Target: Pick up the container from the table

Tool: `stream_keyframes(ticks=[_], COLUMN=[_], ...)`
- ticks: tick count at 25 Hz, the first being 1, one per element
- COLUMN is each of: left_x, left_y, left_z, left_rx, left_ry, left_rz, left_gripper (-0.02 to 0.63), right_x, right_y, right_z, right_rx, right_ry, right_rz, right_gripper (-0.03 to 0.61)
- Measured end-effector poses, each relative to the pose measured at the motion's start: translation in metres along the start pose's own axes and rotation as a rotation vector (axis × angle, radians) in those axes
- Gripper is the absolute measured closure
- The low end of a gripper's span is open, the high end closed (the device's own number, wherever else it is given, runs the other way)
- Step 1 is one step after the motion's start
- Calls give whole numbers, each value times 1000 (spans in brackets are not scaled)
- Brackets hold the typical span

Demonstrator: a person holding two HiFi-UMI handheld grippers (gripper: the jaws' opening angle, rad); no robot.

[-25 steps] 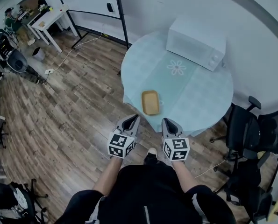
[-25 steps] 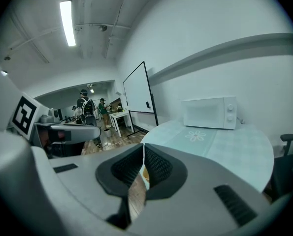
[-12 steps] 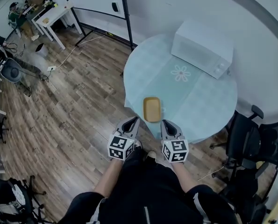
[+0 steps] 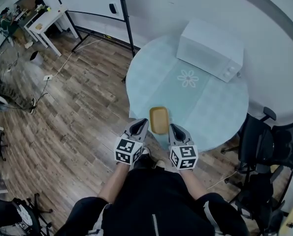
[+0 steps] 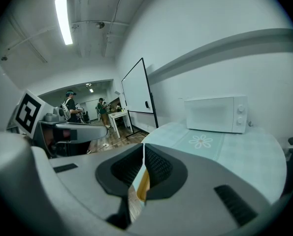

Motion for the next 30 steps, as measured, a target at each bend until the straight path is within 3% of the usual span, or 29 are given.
stream_keyframes(ticks=[16,30], left_x=[-23,-23], left_y=[-9,-12], left_z=[-24,-42], left_rx=[6,20], left_ry=[43,20], left_rz=[-4,3], left_gripper=[588,588], right_x=[-33,-55], right_y=[-5,-6], right_z=[7,13], right_rx=[49,84], right_ry=[30,54], right_rz=[-22,-40], right_gripper=[548,471])
Point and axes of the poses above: the fingertips, and each gripper's own axes: x backward along the fingers, z to its right, y out of its underside, the point moved 4 cm from there along x, backward along the fingers, and after that the axes turned 7 degrees about x, right-handed, at the moved point
